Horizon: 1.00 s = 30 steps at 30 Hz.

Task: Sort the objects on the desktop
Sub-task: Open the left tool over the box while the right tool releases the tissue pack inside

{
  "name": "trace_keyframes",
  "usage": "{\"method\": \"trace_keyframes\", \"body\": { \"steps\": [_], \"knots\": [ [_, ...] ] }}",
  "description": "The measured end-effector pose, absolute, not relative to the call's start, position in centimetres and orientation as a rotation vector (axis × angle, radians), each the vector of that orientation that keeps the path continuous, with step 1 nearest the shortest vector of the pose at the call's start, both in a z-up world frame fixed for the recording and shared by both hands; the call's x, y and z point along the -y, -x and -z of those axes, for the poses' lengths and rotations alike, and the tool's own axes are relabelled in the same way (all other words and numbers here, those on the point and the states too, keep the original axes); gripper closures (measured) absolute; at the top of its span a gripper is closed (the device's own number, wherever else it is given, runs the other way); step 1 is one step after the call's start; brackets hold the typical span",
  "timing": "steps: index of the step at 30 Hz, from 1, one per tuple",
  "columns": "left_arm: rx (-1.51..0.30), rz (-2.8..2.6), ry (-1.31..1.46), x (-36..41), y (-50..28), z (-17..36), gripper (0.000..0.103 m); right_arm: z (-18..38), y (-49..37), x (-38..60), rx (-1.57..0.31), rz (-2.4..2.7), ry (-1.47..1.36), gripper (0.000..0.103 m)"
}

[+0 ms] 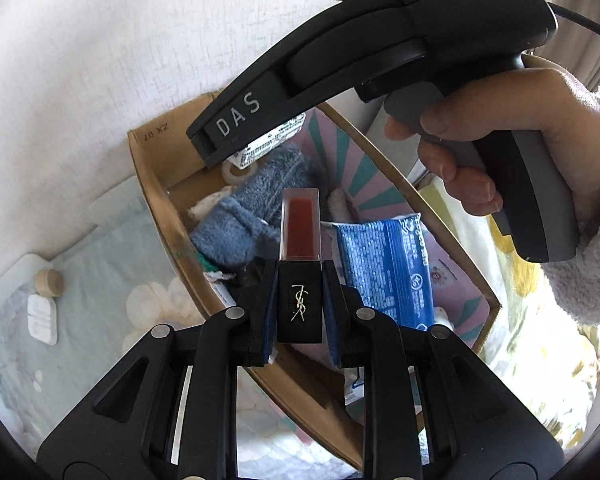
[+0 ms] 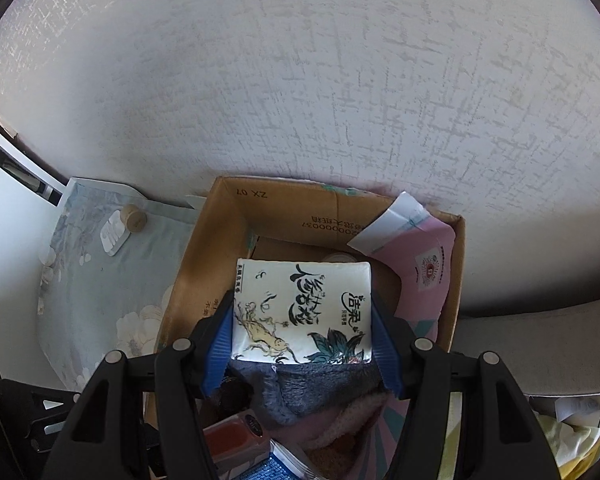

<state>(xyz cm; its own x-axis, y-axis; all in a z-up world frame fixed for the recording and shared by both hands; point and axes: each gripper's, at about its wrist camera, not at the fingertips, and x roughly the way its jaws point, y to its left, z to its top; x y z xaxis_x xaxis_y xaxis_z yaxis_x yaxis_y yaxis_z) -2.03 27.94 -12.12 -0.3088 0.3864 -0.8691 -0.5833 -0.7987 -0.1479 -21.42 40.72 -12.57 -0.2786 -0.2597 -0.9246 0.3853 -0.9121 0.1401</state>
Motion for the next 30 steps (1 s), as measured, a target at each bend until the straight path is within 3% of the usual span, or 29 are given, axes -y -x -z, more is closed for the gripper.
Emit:
{"method": "trace_keyframes", "body": {
  "steps": [4, 6, 8, 9, 10, 11, 23, 30],
  "knots": [
    [-0.26, -2.138, 1.322, -28.1, 2.0, 11.7, 0.084, 12.8, 21.4, -40.5, -0.14, 2.22, -1.588, 0.043],
    [-0.259, -2.11, 1.33, -28.4, 2.1, 11.8, 0.082, 12.6, 21.3, -41.0, -0.119, 2.235, -1.595, 0.016],
    [-0.286, -2.111, 1.327, -28.8, 1.8, 11.6, 0.075, 12.2, 21.2, -41.3, -0.103, 2.273, -1.554, 0.009],
    [-0.31, -2.123, 1.32, -29.0, 1.6, 11.4, 0.058, 12.0, 21.1, -41.5, -0.1, 2.283, -1.543, 0.005],
    [-0.335, -2.135, 1.308, -29.2, 1.4, 11.3, 0.018, 11.7, 21.0, -41.6, -0.095, 2.282, -1.54, 0.003],
    [-0.345, -2.146, 1.294, -29.2, 1.2, 11.1, 0.0, 11.5, 21.0, -41.8, -0.088, 2.28, -1.537, 0.001],
    [-0.22, -2.223, 1.232, -25.9, 0.7, 9.0, 0.0, 9.7, 19.8, -40.8, -0.055, 2.31, -1.499, 0.001],
    [-0.14, -2.305, 1.247, -20.4, 1.3, 8.3, 0.0, 7.6, 18.4, -38.0, -0.24, 2.356, -1.458, 0.001]
  ]
}}
